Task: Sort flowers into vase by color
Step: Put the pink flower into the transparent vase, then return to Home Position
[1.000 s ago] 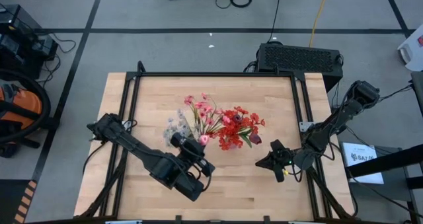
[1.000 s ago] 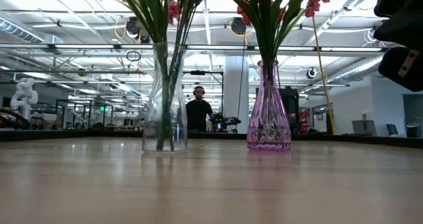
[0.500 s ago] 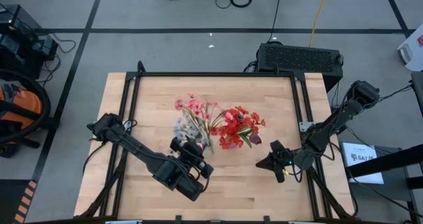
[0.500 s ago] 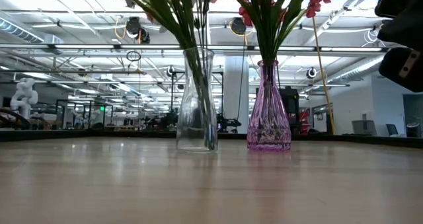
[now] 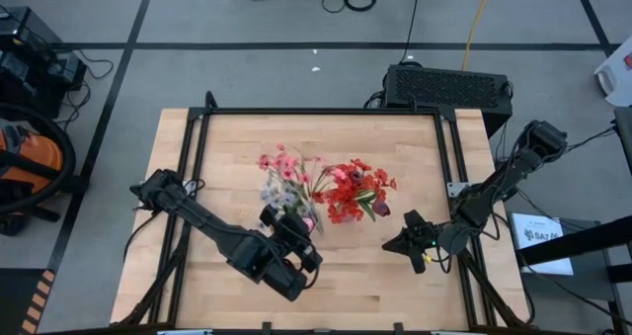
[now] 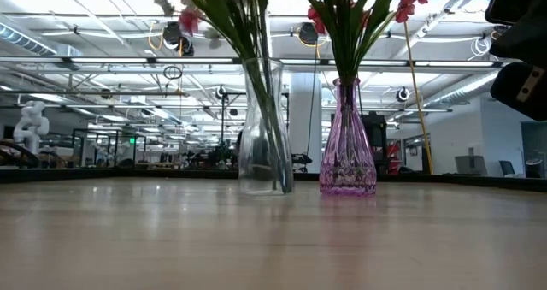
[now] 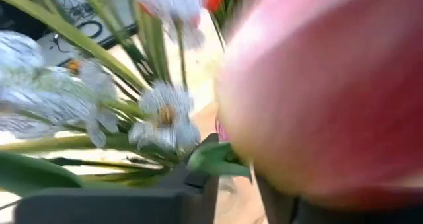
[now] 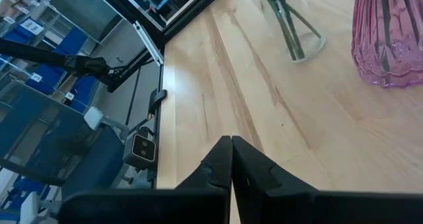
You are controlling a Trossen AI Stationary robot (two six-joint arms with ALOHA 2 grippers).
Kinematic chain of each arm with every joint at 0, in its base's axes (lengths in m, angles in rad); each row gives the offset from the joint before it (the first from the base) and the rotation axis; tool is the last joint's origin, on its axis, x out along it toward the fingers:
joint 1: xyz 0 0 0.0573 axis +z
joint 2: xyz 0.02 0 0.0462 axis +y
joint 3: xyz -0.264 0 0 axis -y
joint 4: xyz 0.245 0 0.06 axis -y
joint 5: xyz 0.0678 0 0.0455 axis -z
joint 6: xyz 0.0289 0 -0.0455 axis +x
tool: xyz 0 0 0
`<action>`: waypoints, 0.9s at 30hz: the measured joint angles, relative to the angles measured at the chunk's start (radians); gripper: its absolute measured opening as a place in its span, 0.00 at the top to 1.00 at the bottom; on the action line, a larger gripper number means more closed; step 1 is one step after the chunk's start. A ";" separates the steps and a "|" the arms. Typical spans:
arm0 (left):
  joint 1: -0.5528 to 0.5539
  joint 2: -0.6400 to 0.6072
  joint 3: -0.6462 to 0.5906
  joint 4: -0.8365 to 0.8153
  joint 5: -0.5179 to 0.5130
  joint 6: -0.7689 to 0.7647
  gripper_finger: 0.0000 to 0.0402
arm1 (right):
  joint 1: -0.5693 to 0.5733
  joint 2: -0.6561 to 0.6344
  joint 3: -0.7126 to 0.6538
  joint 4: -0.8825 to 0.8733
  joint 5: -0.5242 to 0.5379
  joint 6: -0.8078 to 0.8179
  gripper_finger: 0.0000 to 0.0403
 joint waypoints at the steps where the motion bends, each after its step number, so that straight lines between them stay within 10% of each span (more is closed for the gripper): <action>1: 0.001 0.000 0.000 -0.002 0.007 0.002 0.74 | 0.000 0.000 0.000 0.000 0.000 0.000 1.00; 11: 0.001 -0.006 0.028 -0.013 0.035 0.036 0.55 | 0.000 0.000 0.000 0.000 0.000 -0.003 1.00; 27: 0.001 -0.007 0.285 -0.077 0.169 0.312 0.54 | 0.000 0.000 0.000 -0.001 0.004 -0.022 1.00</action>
